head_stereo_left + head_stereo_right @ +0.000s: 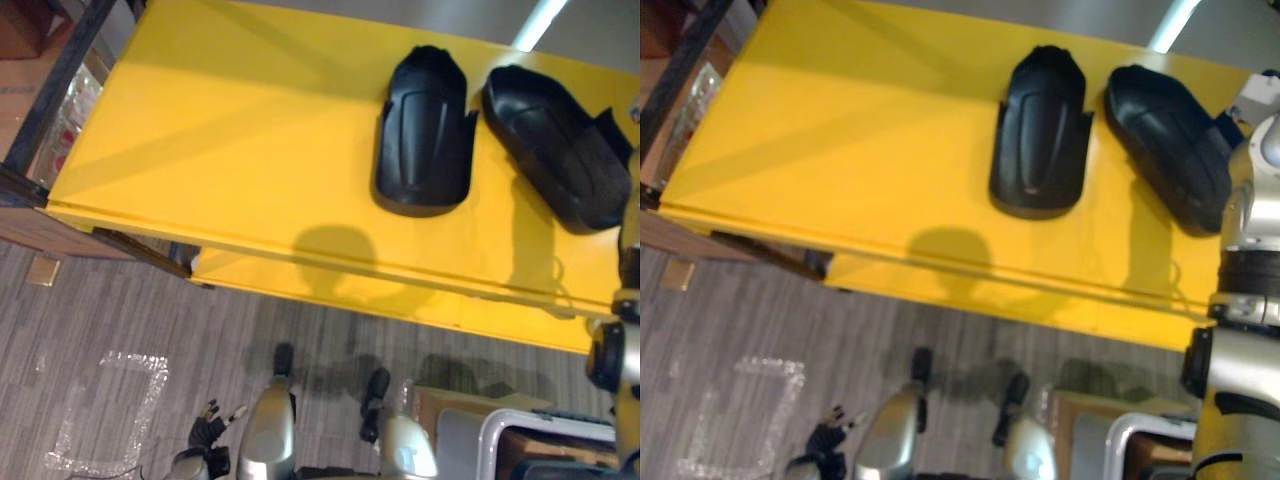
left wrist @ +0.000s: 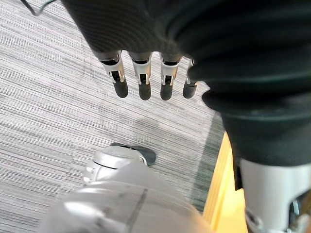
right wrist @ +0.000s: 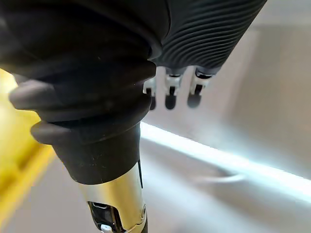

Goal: Walk over and take plastic housings, then place them on the shelf

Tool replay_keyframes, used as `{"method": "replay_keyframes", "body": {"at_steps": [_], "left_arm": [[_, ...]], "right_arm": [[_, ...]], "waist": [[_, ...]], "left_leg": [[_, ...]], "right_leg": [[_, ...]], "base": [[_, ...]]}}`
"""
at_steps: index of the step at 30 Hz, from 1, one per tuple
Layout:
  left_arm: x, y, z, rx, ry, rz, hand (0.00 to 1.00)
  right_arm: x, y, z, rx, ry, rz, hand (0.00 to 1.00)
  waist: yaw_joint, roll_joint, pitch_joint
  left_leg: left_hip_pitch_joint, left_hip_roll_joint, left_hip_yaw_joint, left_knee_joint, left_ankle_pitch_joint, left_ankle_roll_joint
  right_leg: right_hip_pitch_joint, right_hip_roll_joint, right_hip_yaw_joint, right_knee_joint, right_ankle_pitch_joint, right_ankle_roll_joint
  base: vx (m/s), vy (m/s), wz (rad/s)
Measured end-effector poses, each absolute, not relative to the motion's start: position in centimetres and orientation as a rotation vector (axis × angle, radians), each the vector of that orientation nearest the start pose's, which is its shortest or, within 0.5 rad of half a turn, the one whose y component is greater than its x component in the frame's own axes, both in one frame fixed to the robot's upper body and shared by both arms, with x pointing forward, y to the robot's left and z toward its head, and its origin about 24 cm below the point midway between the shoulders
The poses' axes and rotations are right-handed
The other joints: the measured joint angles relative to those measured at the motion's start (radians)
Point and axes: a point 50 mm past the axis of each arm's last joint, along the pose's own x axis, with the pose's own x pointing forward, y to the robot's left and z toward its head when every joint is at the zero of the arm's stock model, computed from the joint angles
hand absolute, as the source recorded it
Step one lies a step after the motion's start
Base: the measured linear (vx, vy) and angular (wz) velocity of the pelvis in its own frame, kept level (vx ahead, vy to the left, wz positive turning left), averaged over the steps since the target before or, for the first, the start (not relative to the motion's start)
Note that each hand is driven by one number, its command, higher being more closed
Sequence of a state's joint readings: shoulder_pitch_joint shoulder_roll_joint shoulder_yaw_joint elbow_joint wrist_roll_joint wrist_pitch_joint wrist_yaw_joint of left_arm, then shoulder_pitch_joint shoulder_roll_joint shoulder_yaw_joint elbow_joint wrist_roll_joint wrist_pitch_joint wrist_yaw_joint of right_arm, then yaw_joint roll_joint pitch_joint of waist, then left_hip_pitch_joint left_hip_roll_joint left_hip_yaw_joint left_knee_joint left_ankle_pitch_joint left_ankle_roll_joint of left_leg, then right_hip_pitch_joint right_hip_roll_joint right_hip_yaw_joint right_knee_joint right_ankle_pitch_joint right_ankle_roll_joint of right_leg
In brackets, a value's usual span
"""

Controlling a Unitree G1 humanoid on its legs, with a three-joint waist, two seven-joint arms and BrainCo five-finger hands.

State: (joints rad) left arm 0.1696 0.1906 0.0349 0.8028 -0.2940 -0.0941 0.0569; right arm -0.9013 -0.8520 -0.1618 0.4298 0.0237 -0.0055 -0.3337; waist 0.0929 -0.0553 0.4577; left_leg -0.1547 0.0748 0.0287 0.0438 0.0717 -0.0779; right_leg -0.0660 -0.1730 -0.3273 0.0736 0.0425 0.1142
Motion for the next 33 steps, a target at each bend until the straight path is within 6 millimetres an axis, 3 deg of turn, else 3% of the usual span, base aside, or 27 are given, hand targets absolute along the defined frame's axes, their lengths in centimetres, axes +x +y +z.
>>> {"method": "replay_keyframes", "body": {"at_steps": [1, 6, 8, 16, 21, 28, 33], "left_arm": [[11.3, 23.5, -13.2, -0.072, 0.845, 0.345, 0.0], [10.6, 24.7, -12.8, -0.024, 0.847, 0.364, 0.0], [10.5, 25.6, -12.6, 0.003, 0.847, 0.371, 0.0], [10.1, 27.1, -12.2, 0.092, 0.877, 0.367, 0.0], [10.2, 26.8, -12.3, 0.144, 0.887, 0.305, 0.0], [10.1, 26.4, -12.5, 0.18, 0.908, 0.267, 0.0], [9.8, 26.2, -12.7, 0.181, 0.932, 0.261, 0.0]], "right_arm": [[30.9, -33.9, 32.7, -0.654, -0.606, -0.743, 0.0], [29.2, -35.5, 31.1, -0.946, -0.469, -0.693, 0.0], [28.6, -36.2, 28.8, -1.063, -0.362, -0.642, 0.0], [26.4, -38.0, 23.8, -1.284, -0.2, -0.519, 0.0], [24.2, -37.7, 21.2, -1.41, -0.191, -0.372, 0.0], [23.2, -35.6, 20.3, -1.458, -0.269, -0.203, 0.0], [22.8, -35.0, 18.9, -1.452, -0.254, -0.126, 0.0]], "waist": [[-0.003, -0.016, -0.002], [-0.042, -0.058, -0.01], [-0.065, -0.084, -0.027], [-0.105, -0.154, -0.078], [-0.122, -0.166, -0.125], [-0.135, -0.172, -0.17], [-0.136, -0.16, -0.181]], "left_leg": [[0.001, -0.001, 0.0, -0.006, 0.0, 0.0], [0.016, 0.0, 0.009, -0.036, 0.0, -0.001], [0.017, 0.002, 0.015, -0.039, -0.005, -0.002], [0.049, 0.002, 0.066, -0.065, -0.036, -0.002], [0.05, 0.003, 0.072, -0.044, -0.039, -0.016], [0.051, 0.016, 0.103, 0.001, -0.061, -0.021], [0.043, 0.015, 0.123, 0.022, -0.078, -0.015]], "right_leg": [[0.0, 0.001, 0.0, -0.001, 0.003, 0.001], [0.0, 0.001, 0.003, -0.008, 0.003, 0.002], [-0.002, 0.003, 0.01, -0.011, 0.003, 0.002], [-0.003, 0.007, 0.064, -0.013, -0.021, 0.027], [-0.003, -0.002, 0.067, -0.006, -0.021, 0.026], [0.0, 0.002, 0.086, 0.016, -0.019, 0.022], [-0.003, 0.001, 0.103, 0.017, -0.046, -0.004]], "base": [[0.08, -0.008, 0.04], [0.1, -0.016, -0.02], [0.07, -0.011, -0.05], [0.03, -0.008, -0.16], [0.08, 0.002, 0.0], [-0.01, 0.004, -0.06], [-0.1, -0.001, -0.13]]}}
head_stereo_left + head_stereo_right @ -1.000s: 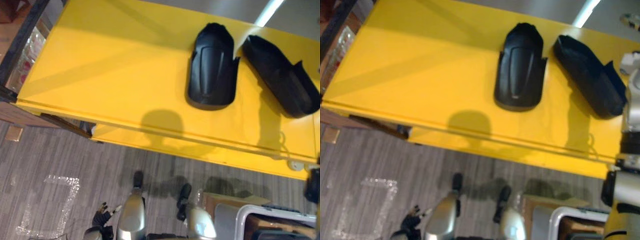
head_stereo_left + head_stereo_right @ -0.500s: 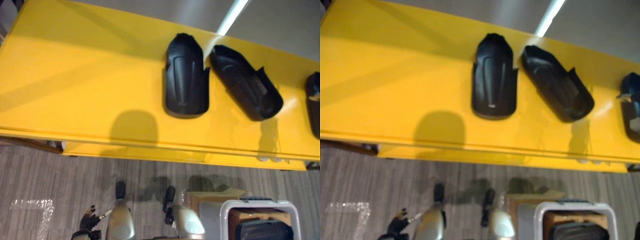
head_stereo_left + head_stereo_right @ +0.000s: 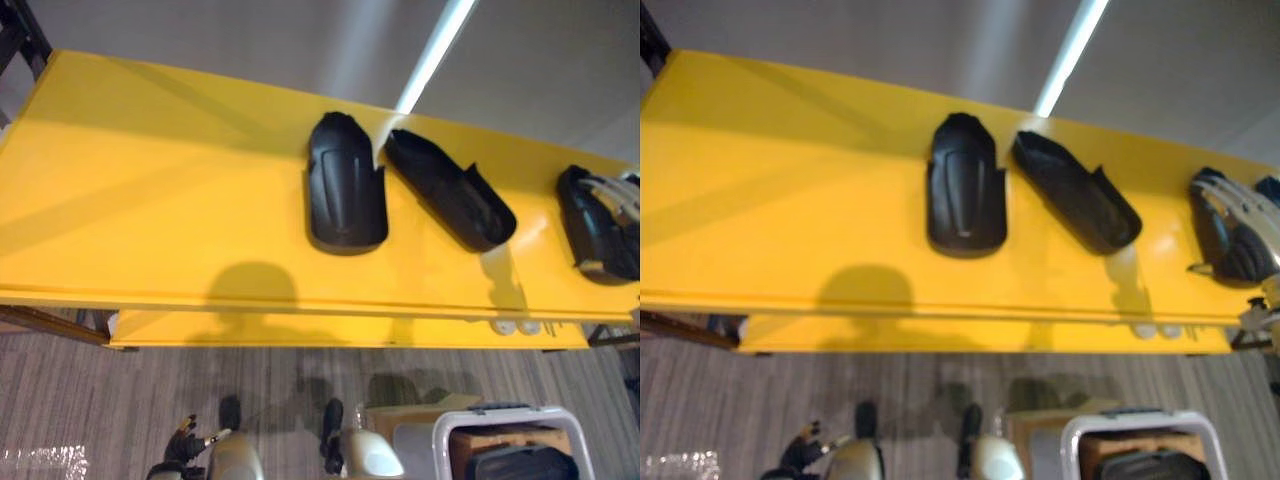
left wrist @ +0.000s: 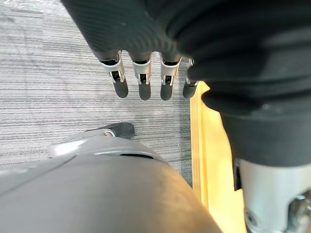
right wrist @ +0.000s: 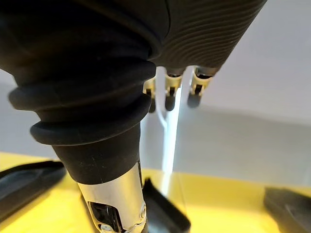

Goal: Walk over and take plastic housings, then place them on the shelf

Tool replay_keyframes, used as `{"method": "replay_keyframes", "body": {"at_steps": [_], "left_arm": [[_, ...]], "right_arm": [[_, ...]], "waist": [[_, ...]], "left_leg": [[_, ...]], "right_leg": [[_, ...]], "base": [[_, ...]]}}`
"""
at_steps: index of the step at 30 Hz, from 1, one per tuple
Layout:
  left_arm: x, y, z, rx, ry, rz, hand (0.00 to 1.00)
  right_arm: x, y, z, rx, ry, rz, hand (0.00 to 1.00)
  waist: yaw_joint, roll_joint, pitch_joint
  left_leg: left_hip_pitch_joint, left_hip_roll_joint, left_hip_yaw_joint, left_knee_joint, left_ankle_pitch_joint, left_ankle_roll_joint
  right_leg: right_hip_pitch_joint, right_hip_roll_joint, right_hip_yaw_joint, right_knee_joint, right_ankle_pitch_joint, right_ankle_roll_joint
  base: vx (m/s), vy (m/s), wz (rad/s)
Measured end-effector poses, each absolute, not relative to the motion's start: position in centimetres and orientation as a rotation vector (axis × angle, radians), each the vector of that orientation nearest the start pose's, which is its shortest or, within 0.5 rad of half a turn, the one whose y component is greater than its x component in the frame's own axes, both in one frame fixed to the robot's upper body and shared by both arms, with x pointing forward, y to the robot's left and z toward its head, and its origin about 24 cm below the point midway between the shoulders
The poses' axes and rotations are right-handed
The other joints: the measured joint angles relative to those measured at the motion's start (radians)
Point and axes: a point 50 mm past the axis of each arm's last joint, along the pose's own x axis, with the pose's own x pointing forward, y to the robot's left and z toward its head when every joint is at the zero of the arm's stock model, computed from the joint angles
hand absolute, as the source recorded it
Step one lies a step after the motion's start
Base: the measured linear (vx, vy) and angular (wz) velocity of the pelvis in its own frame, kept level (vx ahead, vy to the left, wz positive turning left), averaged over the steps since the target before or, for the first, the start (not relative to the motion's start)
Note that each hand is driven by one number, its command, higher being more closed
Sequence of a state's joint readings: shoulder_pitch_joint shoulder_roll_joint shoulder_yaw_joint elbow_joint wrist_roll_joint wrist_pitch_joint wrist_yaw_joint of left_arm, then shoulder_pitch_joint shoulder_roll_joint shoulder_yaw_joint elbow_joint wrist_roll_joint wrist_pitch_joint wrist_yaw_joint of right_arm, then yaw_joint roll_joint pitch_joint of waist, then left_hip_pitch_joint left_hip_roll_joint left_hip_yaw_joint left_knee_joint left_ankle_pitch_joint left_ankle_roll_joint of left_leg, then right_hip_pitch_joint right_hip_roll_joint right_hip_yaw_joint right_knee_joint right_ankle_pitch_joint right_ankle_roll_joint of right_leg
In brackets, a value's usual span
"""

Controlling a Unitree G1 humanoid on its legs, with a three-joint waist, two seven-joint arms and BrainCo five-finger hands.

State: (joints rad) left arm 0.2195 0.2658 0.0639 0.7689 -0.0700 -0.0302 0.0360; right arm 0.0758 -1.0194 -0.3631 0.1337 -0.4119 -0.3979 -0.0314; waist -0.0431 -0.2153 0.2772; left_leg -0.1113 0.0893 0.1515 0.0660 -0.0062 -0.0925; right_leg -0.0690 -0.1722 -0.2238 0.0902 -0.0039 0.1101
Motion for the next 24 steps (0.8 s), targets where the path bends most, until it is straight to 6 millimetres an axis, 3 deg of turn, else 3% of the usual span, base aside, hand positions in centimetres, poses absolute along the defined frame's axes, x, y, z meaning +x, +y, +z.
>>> {"method": "replay_keyframes", "body": {"at_steps": [3, 7, 10, 13, 17, 24], "left_arm": [[9.7, 26.0, -12.9, 0.181, 0.952, 0.256, 0.0], [9.6, 26.4, -12.9, 0.192, 0.959, 0.266, 0.0], [9.9, 26.8, -12.6, 0.209, 0.946, 0.281, 0.0], [12.1, 27.4, -11.7, 0.224, 0.88, 0.297, 0.0], [13.6, 27.2, -11.2, 0.196, 0.826, 0.314, 0.0], [15.6, 26.6, -10.6, 0.215, 0.772, 0.29, 0.0]], "right_arm": [[22.4, -35.1, 17.9, -1.46, -0.204, -0.093, 0.0], [22.7, -34.5, 16.9, -1.442, -0.185, -0.059, 0.0], [23.4, -34.1, 16.7, -1.414, -0.206, -0.088, 0.0], [24.5, -33.8, 18.8, -1.448, -0.301, -0.208, 0.0], [25.6, -33.4, 21.0, -1.48, -0.432, -0.343, 0.0], [27.0, -33.5, 21.0, -1.521, -0.388, -0.384, 0.0]], "waist": [[-0.003, 0.017, -0.016], [-0.001, 0.013, -0.014], [-0.001, 0.004, 0.002], [0.003, 0.004, 0.071], [0.004, 0.024, 0.128], [0.009, 0.066, 0.16]], "left_leg": [[-0.031, 0.004, -0.002, 0.011, 0.002, 0.0], [-0.033, 0.002, 0.0, -0.018, 0.026, 0.003], [-0.068, 0.01, -0.001, 0.014, 0.023, 0.005], [-0.113, 0.025, -0.004, 0.072, 0.0, 0.004], [-0.165, 0.032, -0.007, 0.14, -0.035, 0.009], [-0.241, 0.034, -0.04, 0.214, -0.059, 0.014]], "right_leg": [[-0.025, 0.002, 0.001, 0.006, -0.006, 0.01], [-0.042, 0.004, 0.004, 0.003, 0.002, 0.023], [-0.067, 0.016, 0.005, 0.004, 0.022, 0.008], [-0.084, 0.028, 0.012, 0.002, 0.038, -0.001], [-0.105, 0.036, 0.02, 0.002, 0.04, -0.002], [-0.135, 0.04, 0.003, 0.005, 0.044, -0.005]], "base": [[-0.05, -0.005, 0.02], [0.02, -0.005, 0.02], [0.06, -0.023, 0.02], [-0.02, 0.004, -0.03], [-0.04, 0.022, -0.04], [0.02, 0.01, 0.1]]}}
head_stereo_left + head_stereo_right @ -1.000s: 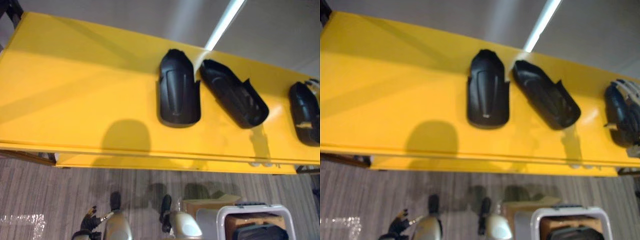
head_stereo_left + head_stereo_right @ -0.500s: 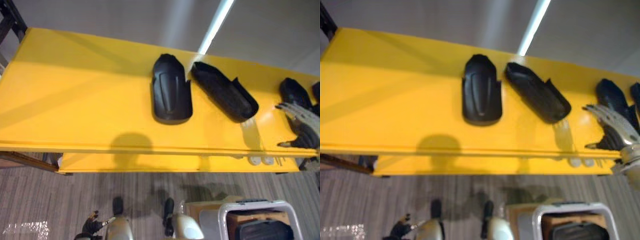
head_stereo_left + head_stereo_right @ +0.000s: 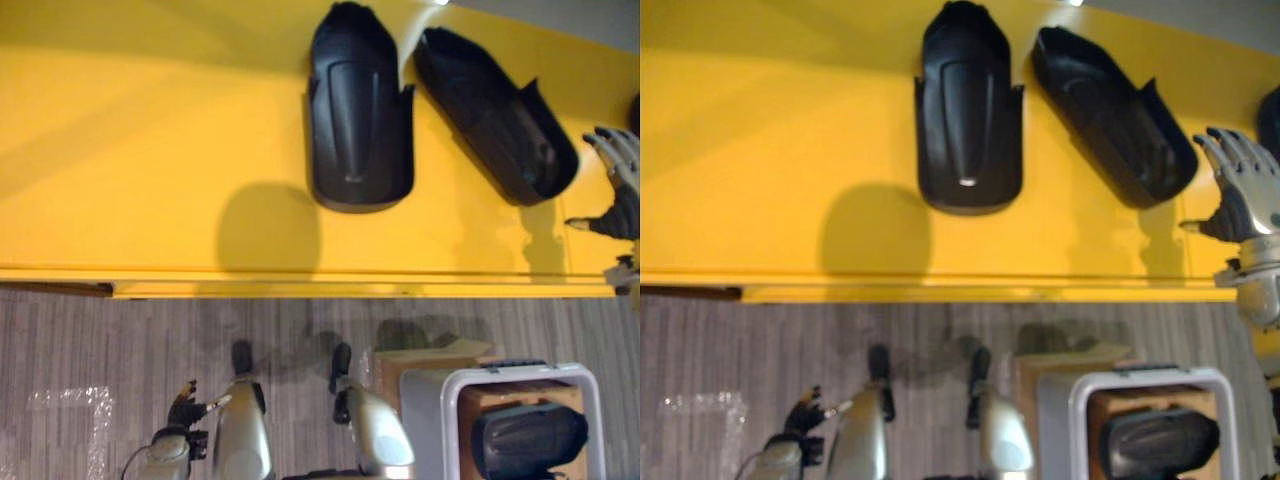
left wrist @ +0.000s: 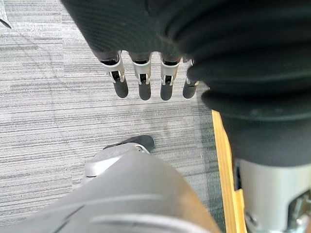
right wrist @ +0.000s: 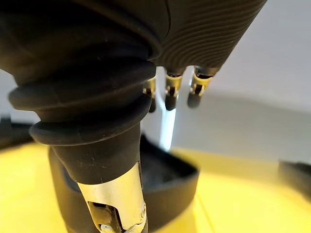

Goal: Walk over and take plastic housings, then place them on the shelf

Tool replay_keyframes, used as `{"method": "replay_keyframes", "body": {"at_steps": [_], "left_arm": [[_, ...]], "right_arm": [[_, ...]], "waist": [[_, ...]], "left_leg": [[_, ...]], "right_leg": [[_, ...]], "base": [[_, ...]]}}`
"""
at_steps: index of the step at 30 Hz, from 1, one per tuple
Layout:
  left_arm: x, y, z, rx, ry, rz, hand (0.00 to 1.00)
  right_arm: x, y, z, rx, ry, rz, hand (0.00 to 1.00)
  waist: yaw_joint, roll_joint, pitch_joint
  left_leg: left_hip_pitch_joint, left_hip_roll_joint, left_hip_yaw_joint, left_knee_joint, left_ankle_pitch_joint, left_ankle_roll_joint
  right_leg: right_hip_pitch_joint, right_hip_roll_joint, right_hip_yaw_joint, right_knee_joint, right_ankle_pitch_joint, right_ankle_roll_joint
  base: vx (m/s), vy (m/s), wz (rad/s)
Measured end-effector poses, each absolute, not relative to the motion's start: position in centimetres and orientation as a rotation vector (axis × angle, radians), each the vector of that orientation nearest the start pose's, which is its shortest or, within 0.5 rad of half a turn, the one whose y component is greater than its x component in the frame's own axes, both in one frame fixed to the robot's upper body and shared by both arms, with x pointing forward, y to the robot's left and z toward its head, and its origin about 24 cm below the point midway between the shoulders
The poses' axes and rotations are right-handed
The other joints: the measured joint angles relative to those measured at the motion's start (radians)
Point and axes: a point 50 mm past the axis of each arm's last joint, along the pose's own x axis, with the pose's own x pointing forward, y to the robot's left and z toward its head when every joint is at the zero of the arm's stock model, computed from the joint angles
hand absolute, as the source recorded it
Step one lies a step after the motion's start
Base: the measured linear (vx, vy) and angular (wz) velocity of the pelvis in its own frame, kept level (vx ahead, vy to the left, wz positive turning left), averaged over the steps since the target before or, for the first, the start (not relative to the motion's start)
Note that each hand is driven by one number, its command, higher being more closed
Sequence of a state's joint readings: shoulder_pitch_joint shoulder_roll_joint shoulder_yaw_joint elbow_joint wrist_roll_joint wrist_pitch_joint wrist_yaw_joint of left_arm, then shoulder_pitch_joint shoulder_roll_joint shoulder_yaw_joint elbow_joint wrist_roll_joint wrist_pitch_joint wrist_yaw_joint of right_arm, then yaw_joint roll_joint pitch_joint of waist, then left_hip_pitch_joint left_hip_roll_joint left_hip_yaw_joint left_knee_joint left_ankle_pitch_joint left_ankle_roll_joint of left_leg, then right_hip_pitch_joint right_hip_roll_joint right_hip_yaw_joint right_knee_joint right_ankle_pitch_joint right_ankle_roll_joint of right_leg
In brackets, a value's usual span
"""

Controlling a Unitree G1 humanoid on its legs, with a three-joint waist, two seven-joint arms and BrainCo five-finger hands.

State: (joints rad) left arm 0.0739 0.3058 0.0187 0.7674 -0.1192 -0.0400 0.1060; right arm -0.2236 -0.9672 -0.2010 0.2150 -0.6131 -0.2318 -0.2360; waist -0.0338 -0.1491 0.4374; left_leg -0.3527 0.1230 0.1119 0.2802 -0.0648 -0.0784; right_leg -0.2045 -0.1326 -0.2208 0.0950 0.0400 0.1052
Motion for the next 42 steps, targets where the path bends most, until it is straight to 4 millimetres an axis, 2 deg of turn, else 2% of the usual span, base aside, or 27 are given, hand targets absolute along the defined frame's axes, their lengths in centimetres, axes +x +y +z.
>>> {"method": "replay_keyframes", "body": {"at_steps": [4, 12, 24, 25, 32, 38, 42], "left_arm": [[15.6, 26.6, -10.6, 0.215, 0.77, 0.29, 0.0], [15.8, 26.6, -10.5, 0.18, 0.767, 0.304, 0.0], [16.2, 26.5, -10.4, 0.174, 0.755, 0.293, 0.0], [16.2, 26.5, -10.4, 0.173, 0.755, 0.291, 0.0], [16.3, 26.5, -10.4, 0.172, 0.754, 0.291, 0.0], [16.5, 26.4, -10.3, 0.171, 0.751, 0.29, 0.0], [16.8, 26.4, -10.2, 0.171, 0.744, 0.287, 0.0]], "right_arm": [[27.3, -33.4, 21.5, -1.518, -0.39, -0.38, 0.0], [28.1, -33.2, 21.7, -1.524, -0.351, -0.335, 0.0], [28.7, -33.3, 23.0, -1.576, -0.285, -0.265, 0.0], [28.7, -33.2, 23.1, -1.577, -0.282, -0.26, 1.0], [29.1, -33.2, 22.8, -1.577, -0.256, -0.228, 1.0], [29.4, -33.2, 23.0, -1.618, -0.239, -0.2, 1.0], [29.5, -33.5, 22.9, -1.615, -0.226, -0.206, 1.0]], "waist": [[0.004, 0.004, 0.003], [0.002, 0.045, 0.025], [0.006, 0.064, 0.026], [0.006, 0.066, 0.025], [0.005, 0.071, 0.023], [0.009, 0.097, 0.01], [0.015, 0.1, 0.008]], "left_leg": [[-0.002, -0.005, -0.001, 0.011, -0.011, 0.006], [-0.012, -0.007, -0.009, 0.019, -0.013, 0.009], [0.005, -0.013, -0.011, -0.014, -0.002, 0.004], [0.006, -0.013, -0.011, -0.017, -0.001, 0.003], [0.017, -0.018, -0.013, -0.049, 0.025, 0.003], [0.029, -0.027, -0.019, -0.099, 0.06, 0.004], [0.039, -0.03, -0.018, -0.125, 0.076, 0.003]], "right_leg": [[0.001, -0.005, 0.007, 0.009, -0.008, -0.012], [-0.004, -0.005, 0.014, 0.019, -0.021, -0.03], [-0.003, -0.008, 0.009, 0.017, -0.019, -0.028], [-0.003, -0.008, 0.009, 0.017, -0.019, -0.028], [-0.003, -0.01, 0.006, 0.017, -0.019, -0.028], [-0.006, -0.016, 0.0, 0.014, -0.02, -0.028], [-0.006, -0.018, -0.001, 0.013, -0.014, -0.018]], "base": [[0.03, 0.026, 0.03], [0.0, 0.008, 0.03], [0.03, 0.0, 0.01], [0.0, 0.0, 0.0], [-0.01, -0.001, 0.02], [-0.02, -0.003, 0.05], [0.0, 0.0, 0.01]]}}
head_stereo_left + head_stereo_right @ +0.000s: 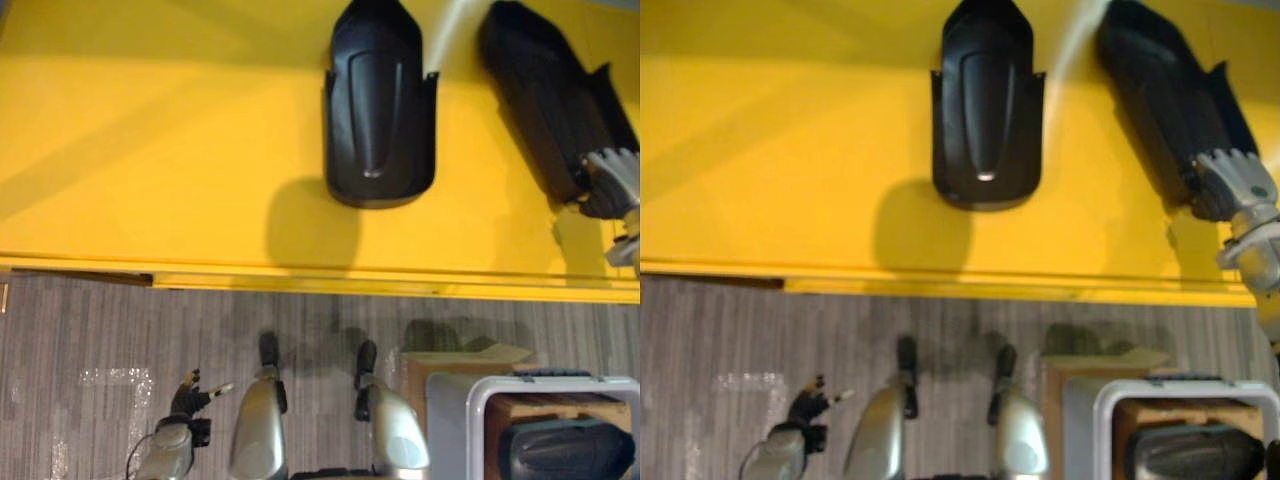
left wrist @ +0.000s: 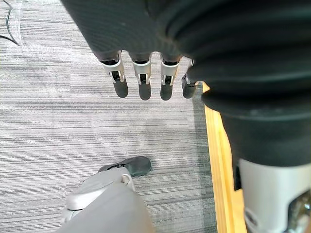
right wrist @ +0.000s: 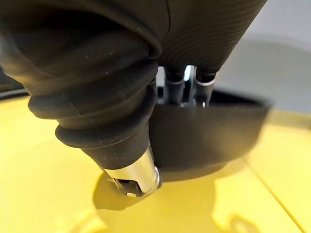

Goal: Walk over and take plastic housings, then place them on the shelf

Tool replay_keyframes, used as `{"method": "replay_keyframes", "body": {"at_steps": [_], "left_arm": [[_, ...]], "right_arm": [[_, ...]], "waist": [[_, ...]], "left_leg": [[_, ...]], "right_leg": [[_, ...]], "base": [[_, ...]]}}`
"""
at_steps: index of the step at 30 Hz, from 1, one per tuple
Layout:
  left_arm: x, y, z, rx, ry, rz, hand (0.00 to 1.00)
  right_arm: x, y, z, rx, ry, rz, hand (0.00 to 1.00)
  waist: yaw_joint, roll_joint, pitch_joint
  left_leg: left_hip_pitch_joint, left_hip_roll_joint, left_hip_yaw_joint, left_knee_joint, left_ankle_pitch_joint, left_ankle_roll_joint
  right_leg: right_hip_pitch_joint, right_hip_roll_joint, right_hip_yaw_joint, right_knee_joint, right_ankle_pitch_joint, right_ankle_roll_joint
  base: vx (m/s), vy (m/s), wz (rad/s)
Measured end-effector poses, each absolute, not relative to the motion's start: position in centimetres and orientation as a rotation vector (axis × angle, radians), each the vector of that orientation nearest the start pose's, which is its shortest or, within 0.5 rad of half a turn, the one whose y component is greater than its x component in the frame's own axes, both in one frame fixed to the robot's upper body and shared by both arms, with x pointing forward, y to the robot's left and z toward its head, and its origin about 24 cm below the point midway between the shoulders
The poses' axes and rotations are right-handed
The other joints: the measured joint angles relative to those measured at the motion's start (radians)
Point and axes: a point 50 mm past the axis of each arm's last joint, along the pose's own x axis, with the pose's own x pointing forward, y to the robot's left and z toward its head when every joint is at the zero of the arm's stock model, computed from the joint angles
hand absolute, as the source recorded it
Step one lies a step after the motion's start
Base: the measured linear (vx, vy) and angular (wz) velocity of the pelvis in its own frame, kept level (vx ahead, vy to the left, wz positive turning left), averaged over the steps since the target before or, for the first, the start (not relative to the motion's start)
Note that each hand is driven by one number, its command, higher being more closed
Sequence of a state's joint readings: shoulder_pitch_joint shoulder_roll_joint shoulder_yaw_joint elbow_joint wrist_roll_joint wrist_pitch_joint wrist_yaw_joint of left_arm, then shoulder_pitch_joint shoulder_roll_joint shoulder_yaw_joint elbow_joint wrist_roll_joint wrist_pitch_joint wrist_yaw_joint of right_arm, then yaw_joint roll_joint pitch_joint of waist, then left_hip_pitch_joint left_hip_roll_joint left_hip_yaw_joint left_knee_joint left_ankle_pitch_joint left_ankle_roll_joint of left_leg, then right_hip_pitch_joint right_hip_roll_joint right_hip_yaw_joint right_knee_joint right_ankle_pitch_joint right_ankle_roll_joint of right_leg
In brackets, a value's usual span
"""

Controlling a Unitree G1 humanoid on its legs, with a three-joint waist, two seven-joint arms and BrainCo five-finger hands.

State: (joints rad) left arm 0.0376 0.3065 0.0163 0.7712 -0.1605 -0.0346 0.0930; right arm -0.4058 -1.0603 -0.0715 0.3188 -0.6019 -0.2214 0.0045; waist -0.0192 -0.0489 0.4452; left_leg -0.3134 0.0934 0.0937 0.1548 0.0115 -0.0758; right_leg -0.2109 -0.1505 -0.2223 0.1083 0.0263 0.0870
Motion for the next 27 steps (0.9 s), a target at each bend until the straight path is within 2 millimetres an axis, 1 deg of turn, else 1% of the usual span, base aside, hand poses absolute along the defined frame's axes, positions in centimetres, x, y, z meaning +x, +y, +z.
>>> {"method": "replay_keyframes", "body": {"at_steps": [14, 20, 23, 26, 27], "left_arm": [[16.5, 26.5, -10.6, 0.171, 0.768, 0.292, 0.0], [16.5, 26.5, -10.6, 0.172, 0.769, 0.292, 0.0], [16.5, 26.5, -10.6, 0.173, 0.77, 0.292, 0.0], [16.5, 26.5, -10.6, 0.173, 0.769, 0.291, 0.0], [16.5, 26.5, -10.6, 0.173, 0.769, 0.291, 0.0]], "right_arm": [[29.5, -33.3, 22.6, -1.588, -0.246, -0.213, 1.0], [29.7, -32.9, 21.8, -1.513, -0.268, -0.215, 1.0], [29.7, -32.4, 21.4, -1.445, -0.286, -0.201, 1.0], [29.7, -30.8, 20.8, -1.363, -0.335, -0.163, 1.0], [29.7, -30.7, 20.7, -1.349, -0.339, -0.159, 1.0]], "waist": [[0.003, -0.004, -0.002], [0.004, -0.014, -0.01], [0.006, -0.016, -0.011], [0.005, -0.018, -0.012], [0.005, -0.018, -0.013]], "left_leg": [[0.013, 0.0, 0.0, -0.019, 0.011, -0.003], [0.016, 0.0, 0.0, -0.029, 0.017, -0.004], [0.016, 0.0, -0.001, -0.028, 0.018, -0.004], [0.017, 0.0, -0.001, -0.027, 0.018, -0.004], [0.017, 0.0, -0.001, -0.027, 0.018, -0.004]], "right_leg": [[0.004, 0.001, -0.001, -0.002, 0.002, 0.002], [0.004, 0.002, -0.002, -0.002, 0.002, 0.002], [0.005, 0.002, -0.002, -0.002, 0.003, 0.003], [0.005, 0.001, -0.002, -0.001, 0.003, 0.003], [0.006, 0.001, -0.002, -0.001, 0.003, 0.004]], "base": [[0.0, 0.0, 0.0], [0.0, 0.0, 0.0], [0.0, 0.0, 0.0], [0.0, 0.0, 0.0], [0.0, 0.0, 0.0]]}}
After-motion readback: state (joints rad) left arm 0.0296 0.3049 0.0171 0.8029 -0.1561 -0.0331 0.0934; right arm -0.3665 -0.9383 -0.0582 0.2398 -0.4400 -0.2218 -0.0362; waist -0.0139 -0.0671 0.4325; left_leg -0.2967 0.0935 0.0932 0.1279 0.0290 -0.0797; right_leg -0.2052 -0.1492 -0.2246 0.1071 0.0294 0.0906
